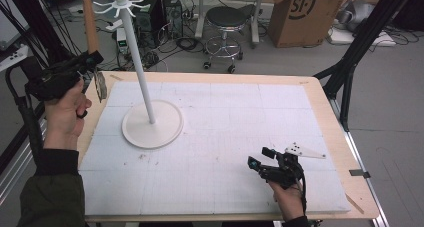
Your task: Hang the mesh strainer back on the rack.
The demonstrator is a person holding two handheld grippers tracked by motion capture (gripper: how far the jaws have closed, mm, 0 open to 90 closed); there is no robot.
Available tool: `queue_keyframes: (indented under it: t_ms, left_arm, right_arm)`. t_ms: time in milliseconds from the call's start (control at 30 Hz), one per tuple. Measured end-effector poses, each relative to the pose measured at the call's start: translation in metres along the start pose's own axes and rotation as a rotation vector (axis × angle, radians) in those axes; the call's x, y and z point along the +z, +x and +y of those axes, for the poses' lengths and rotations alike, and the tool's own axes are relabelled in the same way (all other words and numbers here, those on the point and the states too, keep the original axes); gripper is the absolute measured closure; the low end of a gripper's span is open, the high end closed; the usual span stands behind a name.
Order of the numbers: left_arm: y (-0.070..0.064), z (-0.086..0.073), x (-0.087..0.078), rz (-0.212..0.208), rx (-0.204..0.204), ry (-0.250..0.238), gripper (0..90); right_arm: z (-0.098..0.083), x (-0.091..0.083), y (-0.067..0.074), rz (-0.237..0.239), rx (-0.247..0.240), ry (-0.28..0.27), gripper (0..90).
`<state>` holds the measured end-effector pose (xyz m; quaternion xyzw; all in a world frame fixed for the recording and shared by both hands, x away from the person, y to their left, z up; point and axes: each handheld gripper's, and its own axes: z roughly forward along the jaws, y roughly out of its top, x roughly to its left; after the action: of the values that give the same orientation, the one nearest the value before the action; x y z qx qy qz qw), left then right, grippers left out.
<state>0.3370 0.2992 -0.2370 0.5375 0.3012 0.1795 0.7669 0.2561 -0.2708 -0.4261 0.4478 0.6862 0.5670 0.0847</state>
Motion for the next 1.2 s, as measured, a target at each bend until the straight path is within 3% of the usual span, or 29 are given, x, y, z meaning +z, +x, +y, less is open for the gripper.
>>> queue_keyframes:
  t_ms: [567,800,900,1200]
  left_arm:
    - [0.007,-0.006,0.013,-0.034,0.001,0.06,69.1]
    - [0.011,-0.017,0.015,-0.037,-0.017,0.066,69.1]
    - [0.012,-0.019,0.015,-0.025,-0.014,0.069,69.1]
    - [0.012,-0.022,0.02,-0.038,-0.018,0.084,68.8]
  right_arm:
    - [-0.002,0.0,-0.002,-0.014,0.006,-0.001,17.6]
    - [-0.002,0.0,-0.002,-0.017,0.007,0.001,17.6]
    - [-0.003,0.0,-0.003,-0.019,0.007,0.001,17.6]
    - [-0.003,0.001,-0.003,-0.019,0.009,0.006,17.6]
